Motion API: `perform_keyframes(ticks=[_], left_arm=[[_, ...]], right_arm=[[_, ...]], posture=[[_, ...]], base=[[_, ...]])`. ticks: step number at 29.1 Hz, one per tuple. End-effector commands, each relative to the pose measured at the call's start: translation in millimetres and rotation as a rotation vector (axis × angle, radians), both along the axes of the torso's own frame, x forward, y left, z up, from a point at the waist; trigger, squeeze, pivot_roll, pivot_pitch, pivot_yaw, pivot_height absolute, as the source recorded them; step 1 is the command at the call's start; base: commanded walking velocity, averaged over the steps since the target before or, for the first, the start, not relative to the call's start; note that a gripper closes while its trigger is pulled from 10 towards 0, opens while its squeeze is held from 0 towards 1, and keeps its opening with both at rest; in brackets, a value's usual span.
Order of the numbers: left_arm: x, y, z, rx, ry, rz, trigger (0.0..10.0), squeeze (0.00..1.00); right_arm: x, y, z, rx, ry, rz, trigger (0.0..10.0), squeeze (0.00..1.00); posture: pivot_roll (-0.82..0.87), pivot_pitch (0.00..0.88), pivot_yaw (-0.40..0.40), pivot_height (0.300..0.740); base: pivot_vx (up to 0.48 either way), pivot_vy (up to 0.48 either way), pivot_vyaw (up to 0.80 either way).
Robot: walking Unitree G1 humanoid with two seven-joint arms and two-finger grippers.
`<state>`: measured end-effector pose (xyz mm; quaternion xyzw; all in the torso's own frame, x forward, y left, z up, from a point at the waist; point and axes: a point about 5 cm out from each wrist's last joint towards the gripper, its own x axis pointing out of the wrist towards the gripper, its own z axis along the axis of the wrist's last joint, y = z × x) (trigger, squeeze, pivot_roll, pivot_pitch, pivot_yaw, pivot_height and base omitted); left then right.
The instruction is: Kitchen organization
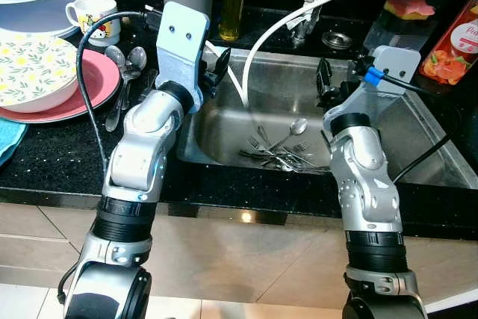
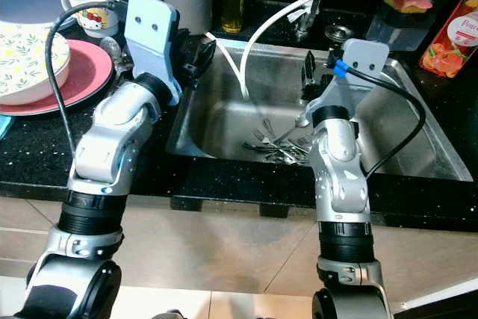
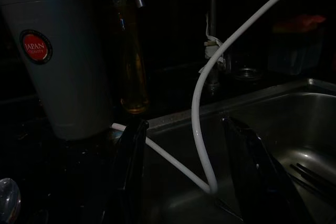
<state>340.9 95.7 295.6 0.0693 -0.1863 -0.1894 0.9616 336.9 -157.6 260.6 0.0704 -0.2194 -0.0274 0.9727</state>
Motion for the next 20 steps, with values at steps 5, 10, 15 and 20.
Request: perform_keyframes(ticks=[5,10,15,20], left_arm=[[-2.3,-3.8,-3.2,0.004,0.012,-0.022,10.0,0.00],[-2.8,-3.8,-3.0,0.007,0.011,-0.022,10.0,0.00],[-2.5,-3.6,-1.8,0.008,0.008,-0.022,10.0,0.00],[-2.9,-4.0,-1.6,0.008,0.006,-0.024,10.0,0.00]], right_arm=[[-2.5,-2.2,4.9,0.009,-0.031,-0.005,10.0,0.00],[-2.6,-1.8,4.2,0.011,-0.030,-0.003,10.0,0.00],[-1.8,-1.4,5.0,0.010,-0.032,0.000,10.0,0.00],[-1.8,-1.1,5.0,0.011,-0.033,0.002,10.0,0.00]], posture=[[0.26,0.081,-0.069,0.740],[0.27,0.076,-0.070,0.740],[0.27,0.073,-0.070,0.740],[0.27,0.068,-0.069,0.740]], base=[[0.000,0.000,0.00],[0.000,0.000,0.00],[0.000,0.000,0.00],[0.000,0.000,0.00]])
